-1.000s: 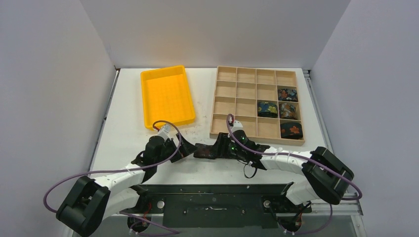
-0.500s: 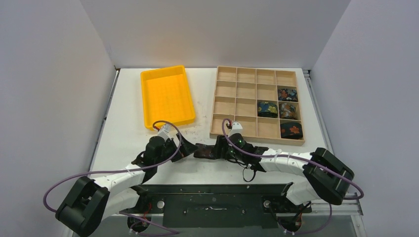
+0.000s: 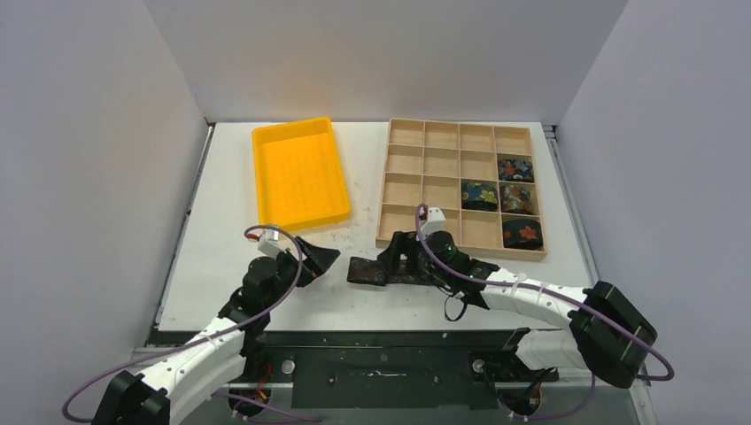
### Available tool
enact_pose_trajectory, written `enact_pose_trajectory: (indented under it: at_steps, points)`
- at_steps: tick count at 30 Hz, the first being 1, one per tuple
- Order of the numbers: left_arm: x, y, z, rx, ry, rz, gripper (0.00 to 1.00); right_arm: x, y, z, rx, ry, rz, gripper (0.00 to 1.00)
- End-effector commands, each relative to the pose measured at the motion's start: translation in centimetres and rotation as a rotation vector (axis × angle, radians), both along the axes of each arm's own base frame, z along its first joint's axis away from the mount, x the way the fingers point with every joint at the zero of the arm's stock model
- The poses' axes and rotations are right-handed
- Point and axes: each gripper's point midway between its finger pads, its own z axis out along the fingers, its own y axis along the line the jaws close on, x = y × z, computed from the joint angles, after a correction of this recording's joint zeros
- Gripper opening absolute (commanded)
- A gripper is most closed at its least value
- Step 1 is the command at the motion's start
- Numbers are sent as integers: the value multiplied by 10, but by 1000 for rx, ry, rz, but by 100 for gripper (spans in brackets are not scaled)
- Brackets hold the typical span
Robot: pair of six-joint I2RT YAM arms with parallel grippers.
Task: Roll the ties
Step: Roll the tie at the center of the board.
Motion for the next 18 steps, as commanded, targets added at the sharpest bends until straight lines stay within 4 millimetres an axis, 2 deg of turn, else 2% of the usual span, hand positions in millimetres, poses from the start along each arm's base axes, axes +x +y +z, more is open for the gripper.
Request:
enact_pose_trajectory:
  at_steps: [1,4,8,18]
  points:
    - [2,-15,4,53,-10,-99,96,-13,26,-5,48,20,116,82]
    - [-2,-33,-9,96,47,-201,97,-13,27,-22,27,66,97,75]
    - [0,-39,-29,135,118,-221,98,-9,22,-34,9,93,52,66]
    - [4,-55,-38,116,124,-289,100,-9,27,-43,10,125,61,56]
